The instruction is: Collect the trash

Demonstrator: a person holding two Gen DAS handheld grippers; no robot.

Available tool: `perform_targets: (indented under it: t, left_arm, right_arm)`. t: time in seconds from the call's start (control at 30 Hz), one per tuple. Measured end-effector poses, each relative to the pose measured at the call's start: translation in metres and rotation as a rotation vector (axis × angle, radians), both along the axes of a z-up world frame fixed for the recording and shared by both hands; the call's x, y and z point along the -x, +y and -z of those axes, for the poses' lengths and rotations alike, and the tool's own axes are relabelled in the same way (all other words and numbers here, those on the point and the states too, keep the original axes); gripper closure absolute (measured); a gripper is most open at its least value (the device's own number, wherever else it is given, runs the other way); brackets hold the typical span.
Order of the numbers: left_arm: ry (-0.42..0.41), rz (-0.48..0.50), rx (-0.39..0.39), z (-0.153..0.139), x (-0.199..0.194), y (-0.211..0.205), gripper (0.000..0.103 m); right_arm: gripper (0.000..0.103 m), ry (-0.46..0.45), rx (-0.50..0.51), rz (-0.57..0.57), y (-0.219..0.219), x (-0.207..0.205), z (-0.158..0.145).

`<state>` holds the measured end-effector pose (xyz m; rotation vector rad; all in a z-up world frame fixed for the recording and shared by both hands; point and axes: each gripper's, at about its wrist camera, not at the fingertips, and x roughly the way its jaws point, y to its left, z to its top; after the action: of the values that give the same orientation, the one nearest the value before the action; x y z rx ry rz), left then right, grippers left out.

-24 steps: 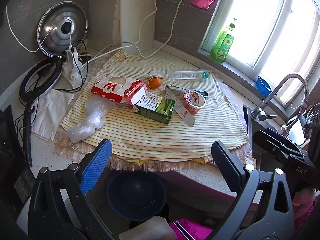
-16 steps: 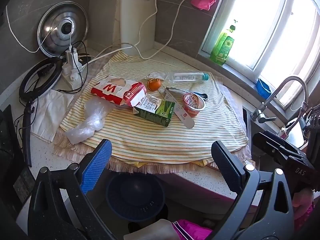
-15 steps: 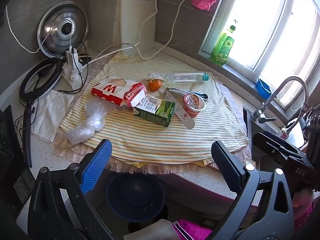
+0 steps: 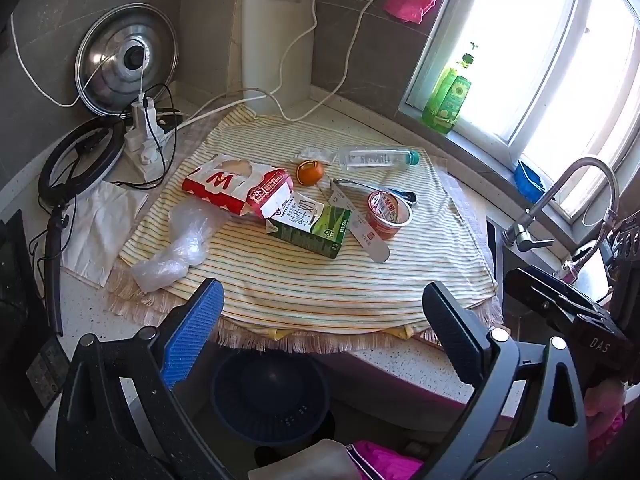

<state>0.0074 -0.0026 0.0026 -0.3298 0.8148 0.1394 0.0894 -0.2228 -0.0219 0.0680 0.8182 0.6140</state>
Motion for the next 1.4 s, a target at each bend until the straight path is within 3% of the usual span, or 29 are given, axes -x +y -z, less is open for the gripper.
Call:
perform_targets:
  t: [1.4]
  left_arm:
    - [-0.001,-0.008,0.020,-0.0007,-0.0023,-0.0040,0.002]
  right_arm:
    - [0.000,0.034,-0.017,-0.009,0.0067,-0.0024,0.0055]
